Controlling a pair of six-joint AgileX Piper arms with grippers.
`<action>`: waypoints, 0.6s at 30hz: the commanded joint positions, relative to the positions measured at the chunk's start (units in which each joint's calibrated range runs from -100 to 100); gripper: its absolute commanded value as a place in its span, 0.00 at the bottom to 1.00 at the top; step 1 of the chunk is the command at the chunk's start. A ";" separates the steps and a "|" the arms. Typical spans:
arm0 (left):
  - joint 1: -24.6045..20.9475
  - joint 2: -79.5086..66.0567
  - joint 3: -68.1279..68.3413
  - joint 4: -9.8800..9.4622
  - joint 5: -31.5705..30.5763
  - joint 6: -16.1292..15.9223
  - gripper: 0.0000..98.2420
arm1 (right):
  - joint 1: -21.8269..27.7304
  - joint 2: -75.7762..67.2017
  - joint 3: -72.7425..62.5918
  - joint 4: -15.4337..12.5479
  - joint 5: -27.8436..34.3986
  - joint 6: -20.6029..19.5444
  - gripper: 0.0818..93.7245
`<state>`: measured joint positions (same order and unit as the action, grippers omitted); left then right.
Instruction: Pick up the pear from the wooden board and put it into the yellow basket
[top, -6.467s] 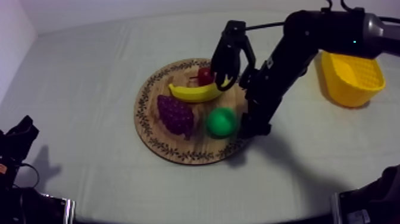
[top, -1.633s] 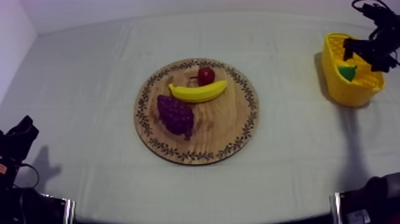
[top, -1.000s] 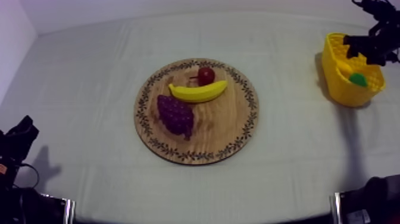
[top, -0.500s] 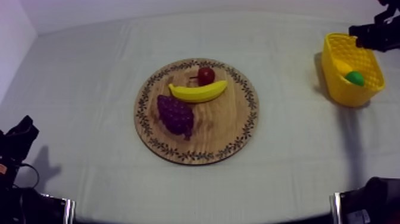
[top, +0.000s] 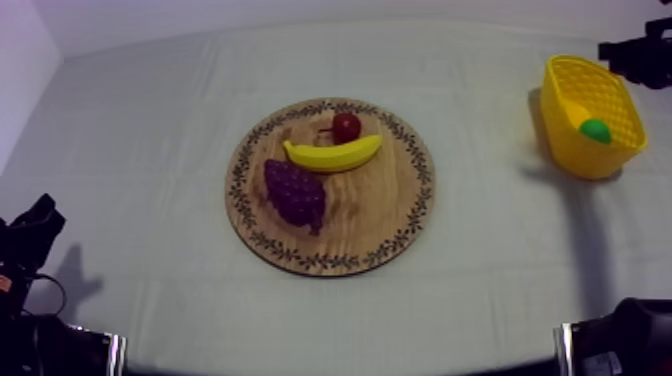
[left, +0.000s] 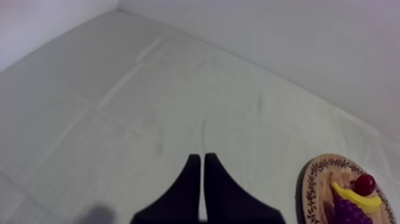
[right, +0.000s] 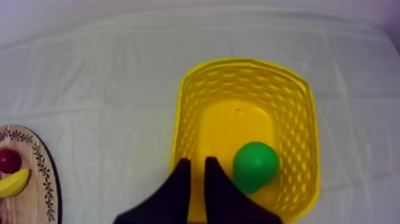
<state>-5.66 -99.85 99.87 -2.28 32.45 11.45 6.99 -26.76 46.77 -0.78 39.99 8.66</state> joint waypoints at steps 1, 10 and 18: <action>-0.02 0.02 0.02 0.00 0.05 0.00 0.00 | 0.21 -4.18 3.21 -1.37 -1.16 0.95 0.05; -0.02 0.02 0.02 0.00 0.05 0.00 0.00 | 1.45 -15.61 14.65 -8.62 -2.04 7.24 0.01; -0.02 0.02 0.02 0.00 0.05 0.00 0.00 | 3.15 -26.32 26.68 -11.90 -4.11 12.12 0.01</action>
<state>-5.66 -99.85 99.87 -2.28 32.45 11.45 9.89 -49.93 70.07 -12.28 35.65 19.27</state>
